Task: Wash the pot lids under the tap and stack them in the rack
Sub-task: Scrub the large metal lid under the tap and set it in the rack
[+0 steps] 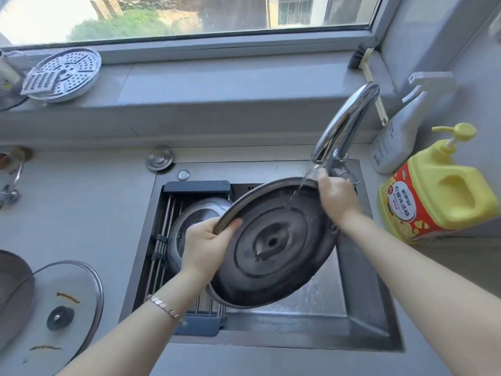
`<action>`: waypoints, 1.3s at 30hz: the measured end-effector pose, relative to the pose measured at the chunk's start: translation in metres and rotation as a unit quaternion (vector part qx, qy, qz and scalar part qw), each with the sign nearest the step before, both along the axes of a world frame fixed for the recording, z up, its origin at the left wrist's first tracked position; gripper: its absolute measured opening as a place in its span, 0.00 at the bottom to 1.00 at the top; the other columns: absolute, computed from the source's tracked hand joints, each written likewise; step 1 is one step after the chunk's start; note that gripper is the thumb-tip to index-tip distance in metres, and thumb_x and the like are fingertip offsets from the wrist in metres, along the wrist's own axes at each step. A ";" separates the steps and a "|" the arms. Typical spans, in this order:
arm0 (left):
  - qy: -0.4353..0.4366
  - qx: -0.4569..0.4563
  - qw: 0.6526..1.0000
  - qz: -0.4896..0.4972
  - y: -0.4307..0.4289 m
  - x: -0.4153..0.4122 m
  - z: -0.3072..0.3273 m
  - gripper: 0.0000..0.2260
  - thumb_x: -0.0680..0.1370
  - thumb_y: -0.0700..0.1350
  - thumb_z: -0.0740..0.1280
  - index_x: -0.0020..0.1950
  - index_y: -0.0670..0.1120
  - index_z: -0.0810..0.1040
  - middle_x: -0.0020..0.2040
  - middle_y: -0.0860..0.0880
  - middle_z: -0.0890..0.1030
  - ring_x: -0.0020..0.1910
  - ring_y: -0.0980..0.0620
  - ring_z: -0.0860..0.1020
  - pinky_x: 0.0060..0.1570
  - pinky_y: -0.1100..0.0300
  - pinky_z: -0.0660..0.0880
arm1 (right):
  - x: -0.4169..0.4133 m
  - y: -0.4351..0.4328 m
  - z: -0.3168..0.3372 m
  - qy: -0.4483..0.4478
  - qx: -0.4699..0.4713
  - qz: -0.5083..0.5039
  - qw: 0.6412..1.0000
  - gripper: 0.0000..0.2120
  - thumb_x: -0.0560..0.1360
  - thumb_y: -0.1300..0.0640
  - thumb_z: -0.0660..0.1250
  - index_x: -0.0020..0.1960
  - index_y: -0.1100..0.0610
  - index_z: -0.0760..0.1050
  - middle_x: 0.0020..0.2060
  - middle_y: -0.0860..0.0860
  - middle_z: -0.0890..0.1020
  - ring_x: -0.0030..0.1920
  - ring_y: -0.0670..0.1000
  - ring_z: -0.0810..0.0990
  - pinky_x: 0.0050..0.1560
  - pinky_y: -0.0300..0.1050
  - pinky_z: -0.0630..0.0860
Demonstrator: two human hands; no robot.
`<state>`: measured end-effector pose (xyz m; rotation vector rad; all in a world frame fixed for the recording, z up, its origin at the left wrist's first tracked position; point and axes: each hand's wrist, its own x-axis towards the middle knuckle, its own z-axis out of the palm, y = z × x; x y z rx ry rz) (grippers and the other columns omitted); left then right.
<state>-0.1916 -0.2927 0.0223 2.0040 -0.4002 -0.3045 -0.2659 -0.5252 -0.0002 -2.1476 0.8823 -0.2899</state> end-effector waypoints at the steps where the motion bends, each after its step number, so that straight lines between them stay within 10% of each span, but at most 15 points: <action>1: 0.016 -0.021 0.999 0.033 0.004 0.001 0.000 0.21 0.72 0.42 0.72 0.23 0.48 0.66 0.22 0.55 0.64 0.25 0.59 0.61 0.26 0.64 0.59 | -0.005 -0.006 -0.004 0.009 0.031 -0.048 0.998 0.29 0.81 0.48 0.46 0.28 0.61 0.68 0.28 0.57 0.75 0.37 0.58 0.74 0.38 0.47 0.65; 11: -0.020 -0.042 0.997 0.061 0.007 0.012 0.020 0.19 0.72 0.40 0.71 0.24 0.50 0.69 0.19 0.59 0.71 0.22 0.63 0.67 0.25 0.74 0.62 | 0.017 0.011 0.023 -0.038 -0.102 -0.066 0.992 0.20 0.80 0.57 0.50 0.29 0.53 0.57 0.26 0.49 0.66 0.35 0.55 0.68 0.37 0.45 0.60; 22: 0.197 -0.107 0.926 0.305 0.033 0.012 -0.017 0.11 0.74 0.47 0.70 0.33 0.45 0.76 0.34 0.51 0.79 0.37 0.52 0.75 0.42 0.58 0.73 | -0.015 0.022 -0.030 -0.050 0.197 -0.083 0.976 0.21 0.79 0.48 0.57 0.31 0.58 0.66 0.29 0.54 0.67 0.32 0.49 0.66 0.33 0.41 0.62; 32: 0.256 0.150 0.953 0.065 -0.014 -0.027 -0.033 0.23 0.77 0.44 0.64 0.70 0.40 0.65 0.65 0.45 0.73 0.59 0.48 0.73 0.50 0.63 0.66 | -0.058 -0.010 0.029 0.015 0.099 -0.088 0.991 0.15 0.76 0.57 0.65 0.31 0.55 0.71 0.29 0.53 0.75 0.34 0.54 0.73 0.31 0.42 0.67; 36: 0.290 0.091 0.951 -0.063 -0.067 -0.048 -0.007 0.21 0.78 0.51 0.62 0.69 0.45 0.68 0.66 0.48 0.72 0.61 0.53 0.72 0.60 0.61 0.67 | -0.058 0.001 0.070 0.051 -0.041 -0.043 0.997 0.15 0.75 0.56 0.64 0.31 0.58 0.69 0.28 0.53 0.73 0.31 0.53 0.70 0.31 0.44 0.63; 39: 0.453 -0.029 0.888 -0.078 -0.098 -0.058 0.022 0.19 0.78 0.58 0.59 0.65 0.50 0.68 0.63 0.48 0.71 0.64 0.43 0.72 0.62 0.48 0.72 | -0.049 0.020 0.083 0.097 -0.103 0.001 0.990 0.11 0.76 0.55 0.61 0.35 0.56 0.71 0.33 0.54 0.77 0.38 0.59 0.75 0.33 0.46 0.65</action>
